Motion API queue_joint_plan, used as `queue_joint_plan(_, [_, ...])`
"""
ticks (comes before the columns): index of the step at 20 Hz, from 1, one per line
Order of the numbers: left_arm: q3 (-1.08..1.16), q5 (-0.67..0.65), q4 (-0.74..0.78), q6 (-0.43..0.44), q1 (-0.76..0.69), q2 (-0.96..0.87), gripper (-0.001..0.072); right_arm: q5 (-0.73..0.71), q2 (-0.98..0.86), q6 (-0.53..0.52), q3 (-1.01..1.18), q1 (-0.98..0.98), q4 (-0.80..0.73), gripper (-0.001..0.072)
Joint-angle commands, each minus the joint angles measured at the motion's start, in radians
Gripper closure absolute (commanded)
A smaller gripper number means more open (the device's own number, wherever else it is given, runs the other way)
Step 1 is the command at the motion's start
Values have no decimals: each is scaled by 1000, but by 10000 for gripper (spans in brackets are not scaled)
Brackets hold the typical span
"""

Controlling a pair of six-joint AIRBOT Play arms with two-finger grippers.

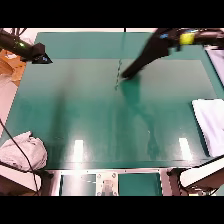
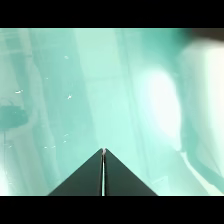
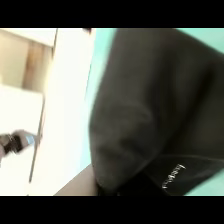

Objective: Fold the shirts.

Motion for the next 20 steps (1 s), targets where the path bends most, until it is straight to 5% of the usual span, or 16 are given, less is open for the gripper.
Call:
queue_joint_plan(1, [0, -5, -1, 0, -1, 1, 681, 57, 85, 63, 9, -257, 0, 693])
queue_joint_plan(7, [0, -8, 0, 0, -1, 1, 681, 95, 92, 86, 8, -615, -51, 693])
queue_joint_plan(13, [0, -31, -1, 0, -1, 1, 681, 130, 92, 56, -55, -728, -185, 693])
queue_joint_plan(20, [0, -66, -3, -8, -1, 1, 681, 250, 173, 248, -92, -829, -386, 694])
